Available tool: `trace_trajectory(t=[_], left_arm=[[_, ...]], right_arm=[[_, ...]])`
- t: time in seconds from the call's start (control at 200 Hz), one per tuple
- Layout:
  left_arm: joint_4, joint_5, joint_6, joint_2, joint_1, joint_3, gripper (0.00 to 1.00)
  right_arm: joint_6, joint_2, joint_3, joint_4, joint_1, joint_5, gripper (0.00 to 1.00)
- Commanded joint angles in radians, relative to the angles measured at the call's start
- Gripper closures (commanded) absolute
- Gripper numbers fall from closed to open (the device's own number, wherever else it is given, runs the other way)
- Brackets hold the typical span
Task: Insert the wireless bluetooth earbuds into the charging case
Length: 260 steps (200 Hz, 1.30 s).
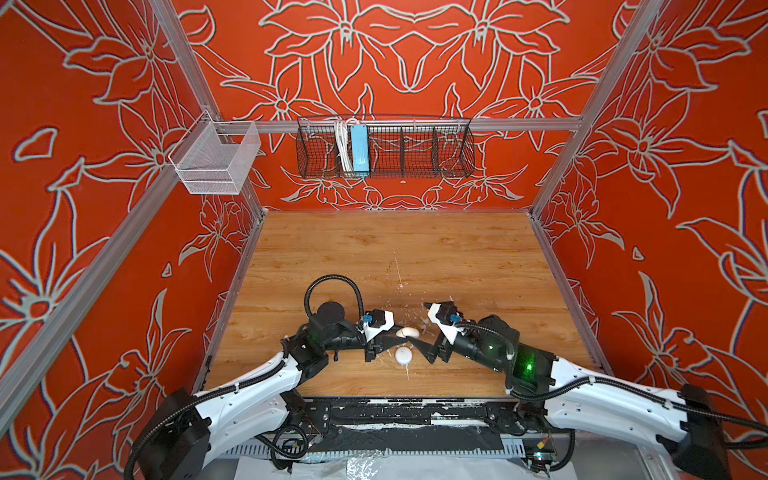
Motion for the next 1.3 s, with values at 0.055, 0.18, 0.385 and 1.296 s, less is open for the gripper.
trace_trajectory(t=[0.055,0.18,0.385,1.296], left_arm=[[0.007,0.057,0.024,-0.021,-0.016,0.024,1.00],[0.011,0.042,0.027,-0.034,-0.016,0.015,1.00],[0.014,0.032,0.026,-0.043,-0.016,0.009,1.00],[-0.004,-0.068,0.109,-0.062,-0.016,-0.030,1.00]], right_arm=[[-0.004,-0.006,0.022,0.002,-0.002,0.122,0.06],[0.008,-0.026,-0.004,0.027,-0.005,0.176,0.05],[0.002,-0.048,-0.010,0.024,-0.005,0.203,0.05],[-0.054,-0.080,-0.015,-0.035,-0.005,-0.167,0.34]])
